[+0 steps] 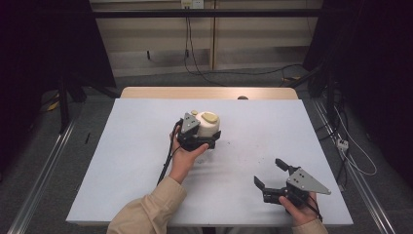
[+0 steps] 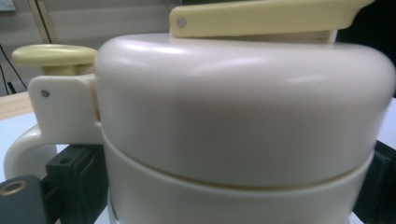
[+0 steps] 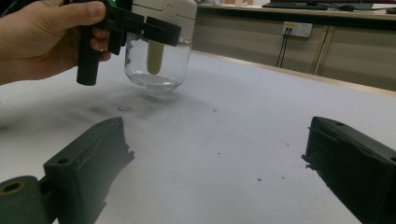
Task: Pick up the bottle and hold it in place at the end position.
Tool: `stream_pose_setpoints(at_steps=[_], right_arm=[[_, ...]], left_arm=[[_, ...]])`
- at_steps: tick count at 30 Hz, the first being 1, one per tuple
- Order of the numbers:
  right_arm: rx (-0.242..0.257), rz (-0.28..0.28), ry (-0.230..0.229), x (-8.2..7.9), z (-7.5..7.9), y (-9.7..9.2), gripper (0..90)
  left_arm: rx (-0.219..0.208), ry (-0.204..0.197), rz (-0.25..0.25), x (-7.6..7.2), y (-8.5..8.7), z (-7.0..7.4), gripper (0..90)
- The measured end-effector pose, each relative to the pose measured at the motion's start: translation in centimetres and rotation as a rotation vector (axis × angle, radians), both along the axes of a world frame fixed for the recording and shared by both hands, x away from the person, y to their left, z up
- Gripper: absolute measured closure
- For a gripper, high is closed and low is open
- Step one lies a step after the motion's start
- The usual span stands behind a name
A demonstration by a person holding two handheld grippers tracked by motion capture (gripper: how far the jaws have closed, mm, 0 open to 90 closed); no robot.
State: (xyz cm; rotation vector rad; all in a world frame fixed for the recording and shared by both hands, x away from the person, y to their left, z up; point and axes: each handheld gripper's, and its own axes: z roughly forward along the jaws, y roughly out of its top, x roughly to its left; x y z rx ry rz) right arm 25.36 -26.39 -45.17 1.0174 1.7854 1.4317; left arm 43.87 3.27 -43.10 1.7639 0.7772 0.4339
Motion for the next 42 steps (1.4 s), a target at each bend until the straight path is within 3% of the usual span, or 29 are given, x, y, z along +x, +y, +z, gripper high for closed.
stream_pose_setpoints(at_steps=[16, 22, 42], right_arm=[[0.006, 0.007, -0.003, 0.0, 0.1, 0.1, 4.6], [0.006, 0.01, -0.003, 0.0, 0.1, 0.1, 4.7], [0.006, 0.012, -0.004, 0.1, 0.1, 0.1, 4.7]], left_arm=[[0.02, -0.012, -0.015, 0.6, -1.0, 0.0, 5.5], [0.005, -0.015, -0.022, 0.7, -1.4, 0.1, 5.5], [0.008, -0.008, -0.009, 1.2, -1.4, -0.5, 5.5]])
